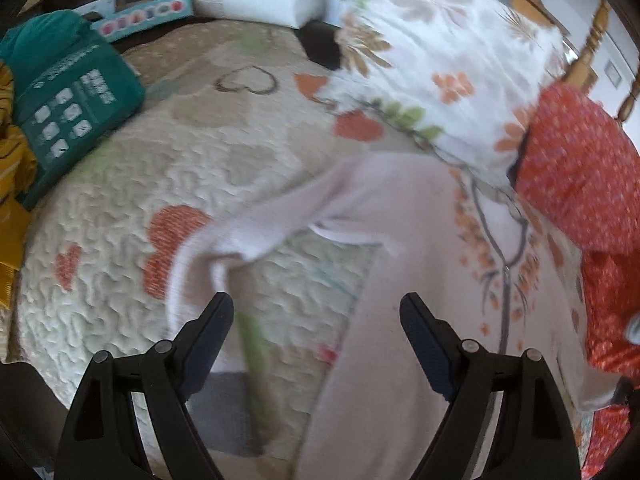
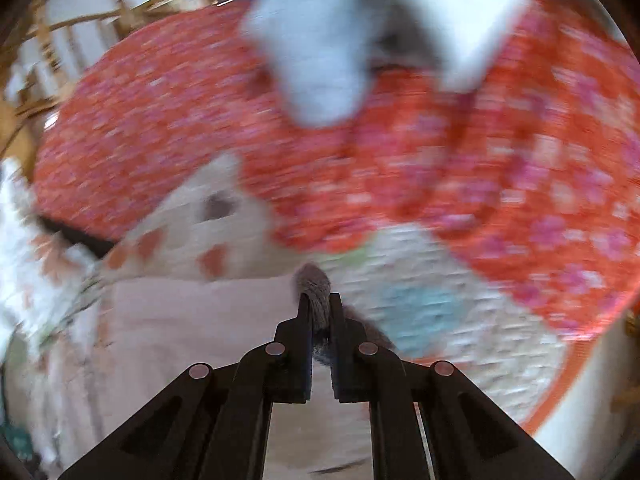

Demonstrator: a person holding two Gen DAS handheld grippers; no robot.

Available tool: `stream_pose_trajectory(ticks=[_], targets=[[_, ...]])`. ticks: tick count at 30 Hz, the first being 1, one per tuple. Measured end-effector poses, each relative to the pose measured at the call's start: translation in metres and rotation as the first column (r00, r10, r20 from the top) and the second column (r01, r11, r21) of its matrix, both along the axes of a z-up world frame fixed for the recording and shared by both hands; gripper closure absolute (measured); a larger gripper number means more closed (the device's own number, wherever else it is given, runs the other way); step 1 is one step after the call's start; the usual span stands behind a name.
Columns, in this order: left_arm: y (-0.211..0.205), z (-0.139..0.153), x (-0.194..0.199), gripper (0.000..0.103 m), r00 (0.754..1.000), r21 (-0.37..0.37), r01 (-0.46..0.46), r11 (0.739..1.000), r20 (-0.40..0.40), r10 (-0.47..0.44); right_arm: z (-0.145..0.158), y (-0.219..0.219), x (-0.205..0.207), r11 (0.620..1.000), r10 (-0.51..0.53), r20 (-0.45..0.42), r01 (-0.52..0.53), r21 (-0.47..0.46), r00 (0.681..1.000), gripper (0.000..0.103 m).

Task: Fold small clothes
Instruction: 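Grasp the grey sleeve cuff with the right tool and lift it, then carry the sleeve across the sweater body with the right tool and release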

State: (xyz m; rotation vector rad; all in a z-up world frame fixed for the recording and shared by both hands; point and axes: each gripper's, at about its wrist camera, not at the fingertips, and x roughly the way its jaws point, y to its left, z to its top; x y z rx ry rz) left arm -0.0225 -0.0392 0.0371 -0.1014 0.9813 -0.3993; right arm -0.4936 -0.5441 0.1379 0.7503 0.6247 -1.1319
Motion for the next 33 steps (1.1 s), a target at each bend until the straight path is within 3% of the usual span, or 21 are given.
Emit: stream_pose_trajectory(ticks=[6,10,13,17,23,33], targets=[[0.024,0.009,0.014,0.019,0.998,-0.021,-0.059,0.998,0.020,0.060,-0.007,0.035,0.141,0.961,0.269,0.051,-0.272,0.052,0.962,0.096],[0.037,0.009,0.025,0.019,0.996,-0.027,-0.085,0.996,0.008,0.085,-0.024,0.081,0.234,0.892,0.439,0.075,-0.444,0.087,0.895,0.096],[0.041,0.008,0.031,0.019,0.996,-0.022,-0.091,0.996,-0.001,0.091,-0.040,0.122,0.303,0.819,0.561,0.058,-0.564,0.103,0.826,0.096],[0.043,0.005,0.037,0.019,0.995,-0.009,-0.102,0.995,-0.015,0.102,-0.065,0.162,0.370,0.750,0.650,0.020,-0.646,0.140,0.760,0.096],[0.049,0.003,0.043,0.019,0.992,-0.028,-0.124,0.992,-0.037,0.123,-0.102,0.201,0.440,0.680,0.722,-0.011,-0.706,0.200,0.692,0.096],[0.052,0.003,0.050,0.019,0.990,-0.045,-0.135,0.990,-0.054,0.133,-0.145,0.233,0.514,0.645,0.755,-0.063,-0.720,0.256,0.653,0.095]])
